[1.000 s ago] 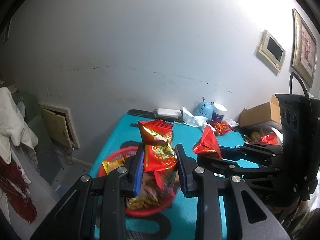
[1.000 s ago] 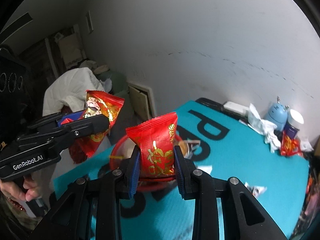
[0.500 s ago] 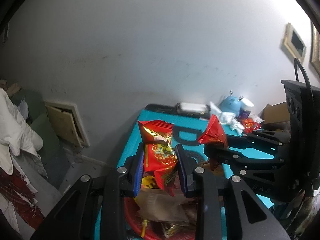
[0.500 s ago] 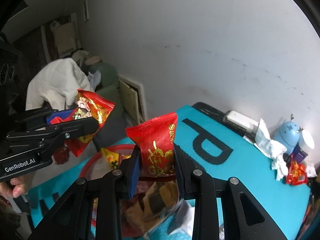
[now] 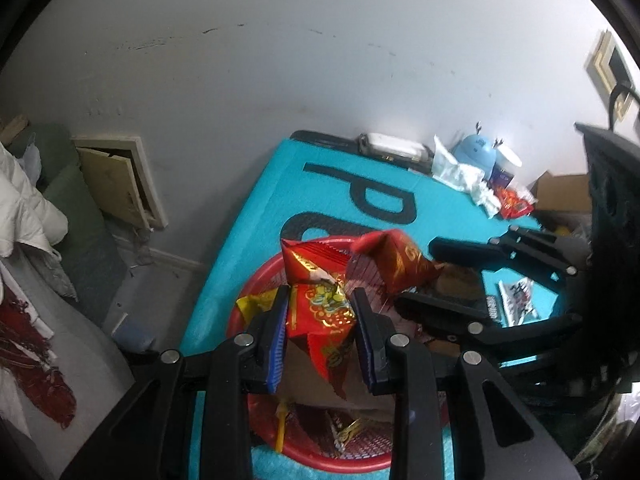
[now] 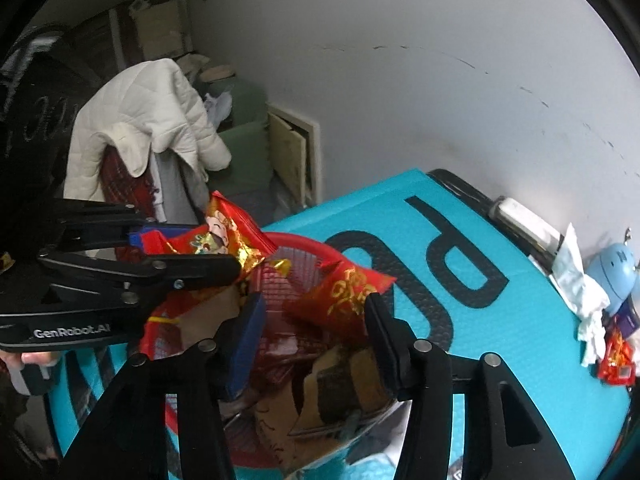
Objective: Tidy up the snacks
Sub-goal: 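Open both tools to drop the red packets into the basket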
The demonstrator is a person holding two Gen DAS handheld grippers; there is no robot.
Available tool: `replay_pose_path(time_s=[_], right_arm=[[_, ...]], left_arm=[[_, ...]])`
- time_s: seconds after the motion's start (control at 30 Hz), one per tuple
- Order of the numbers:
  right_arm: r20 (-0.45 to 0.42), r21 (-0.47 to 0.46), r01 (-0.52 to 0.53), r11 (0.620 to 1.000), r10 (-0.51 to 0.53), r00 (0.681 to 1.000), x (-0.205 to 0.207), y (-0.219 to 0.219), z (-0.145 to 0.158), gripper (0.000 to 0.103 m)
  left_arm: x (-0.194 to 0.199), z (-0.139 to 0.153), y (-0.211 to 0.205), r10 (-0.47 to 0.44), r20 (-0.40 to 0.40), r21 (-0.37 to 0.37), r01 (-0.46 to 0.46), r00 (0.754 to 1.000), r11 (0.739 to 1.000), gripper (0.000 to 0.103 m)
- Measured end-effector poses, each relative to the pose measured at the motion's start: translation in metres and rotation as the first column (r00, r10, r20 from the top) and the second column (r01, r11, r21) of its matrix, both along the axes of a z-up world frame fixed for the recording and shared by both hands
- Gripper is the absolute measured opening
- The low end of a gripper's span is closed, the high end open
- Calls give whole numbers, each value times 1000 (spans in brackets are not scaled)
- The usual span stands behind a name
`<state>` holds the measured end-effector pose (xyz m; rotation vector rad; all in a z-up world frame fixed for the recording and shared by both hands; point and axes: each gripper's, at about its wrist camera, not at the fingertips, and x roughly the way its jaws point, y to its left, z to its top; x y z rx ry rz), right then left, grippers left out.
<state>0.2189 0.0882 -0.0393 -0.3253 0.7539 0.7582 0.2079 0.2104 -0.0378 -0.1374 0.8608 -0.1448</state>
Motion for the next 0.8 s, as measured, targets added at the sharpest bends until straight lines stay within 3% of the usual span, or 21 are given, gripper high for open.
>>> replay_pose_path(time_s=[0.13,0.2,0.8], right_arm=[[-1,-10,0,1000,0,1000,1,0,-2,52],[-6,-10,7,1000,-7,1000,3,-1,-3,52],[31,25,27,999,-27,999,-9,-13,20,52]], left_arm=[[7,-8,-2,11,-48,49,-8,999,999,57],[10,-10,0,23,-46,49,-21,999,999,64],[-7,15,-3,39,39,29,-40,998,999,65]])
